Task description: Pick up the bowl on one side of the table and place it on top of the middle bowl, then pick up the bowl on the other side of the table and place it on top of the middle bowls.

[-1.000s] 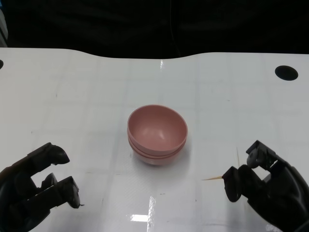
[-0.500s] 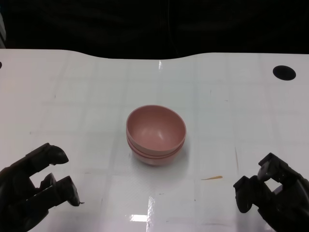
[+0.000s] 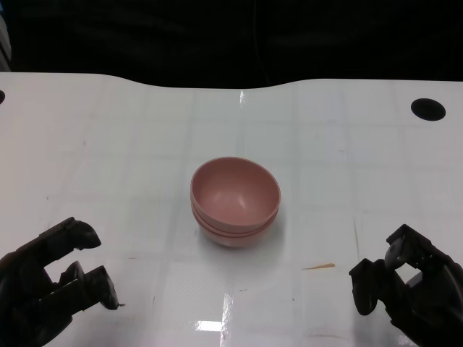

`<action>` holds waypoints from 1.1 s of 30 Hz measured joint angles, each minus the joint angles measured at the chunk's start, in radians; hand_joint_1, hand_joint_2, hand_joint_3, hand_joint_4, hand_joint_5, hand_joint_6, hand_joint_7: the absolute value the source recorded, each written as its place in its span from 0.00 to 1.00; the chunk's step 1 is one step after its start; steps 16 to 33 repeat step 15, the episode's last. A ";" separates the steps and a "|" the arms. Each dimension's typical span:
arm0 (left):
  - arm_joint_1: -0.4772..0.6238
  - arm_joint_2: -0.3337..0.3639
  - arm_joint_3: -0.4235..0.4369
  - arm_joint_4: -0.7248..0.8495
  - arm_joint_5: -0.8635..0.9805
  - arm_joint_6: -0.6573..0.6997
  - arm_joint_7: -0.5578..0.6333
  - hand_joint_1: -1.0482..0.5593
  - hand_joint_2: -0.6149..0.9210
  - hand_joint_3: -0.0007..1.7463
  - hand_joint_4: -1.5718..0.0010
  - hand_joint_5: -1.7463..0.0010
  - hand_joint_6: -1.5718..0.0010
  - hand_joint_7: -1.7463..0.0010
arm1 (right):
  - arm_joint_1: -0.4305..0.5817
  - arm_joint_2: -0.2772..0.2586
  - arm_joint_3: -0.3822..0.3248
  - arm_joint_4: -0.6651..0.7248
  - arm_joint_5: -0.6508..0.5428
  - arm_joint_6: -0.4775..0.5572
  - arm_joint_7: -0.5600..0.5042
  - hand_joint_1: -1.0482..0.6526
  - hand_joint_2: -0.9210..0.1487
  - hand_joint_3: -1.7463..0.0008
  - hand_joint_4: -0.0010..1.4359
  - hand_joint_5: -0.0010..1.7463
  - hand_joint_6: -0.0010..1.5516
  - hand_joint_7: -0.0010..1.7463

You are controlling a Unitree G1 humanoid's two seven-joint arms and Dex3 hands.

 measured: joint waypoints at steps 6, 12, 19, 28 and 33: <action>0.000 0.000 0.000 -0.003 0.000 0.000 0.000 0.68 1.00 0.80 0.51 0.00 0.67 0.00 | 0.006 0.012 0.005 -0.015 -0.011 -0.003 -0.019 0.57 0.38 0.31 0.66 1.00 0.54 0.85; 0.000 -0.002 0.000 -0.004 0.000 0.000 0.000 0.68 1.00 0.80 0.51 0.00 0.67 0.00 | 0.011 0.014 0.006 -0.025 -0.016 -0.006 -0.027 0.57 0.37 0.32 0.65 1.00 0.54 0.85; 0.000 -0.002 0.000 -0.003 0.000 0.000 0.000 0.68 1.00 0.80 0.51 0.00 0.67 0.00 | 0.012 0.018 0.006 -0.028 -0.016 -0.006 -0.030 0.57 0.37 0.32 0.65 1.00 0.53 0.85; 0.000 -0.002 0.000 -0.003 0.000 0.000 0.000 0.68 1.00 0.80 0.51 0.00 0.67 0.00 | 0.012 0.018 0.006 -0.028 -0.016 -0.006 -0.030 0.57 0.37 0.32 0.65 1.00 0.53 0.85; 0.000 -0.002 0.000 -0.003 0.000 0.000 0.000 0.68 1.00 0.80 0.51 0.00 0.67 0.00 | 0.012 0.018 0.006 -0.028 -0.016 -0.006 -0.030 0.57 0.37 0.32 0.65 1.00 0.53 0.85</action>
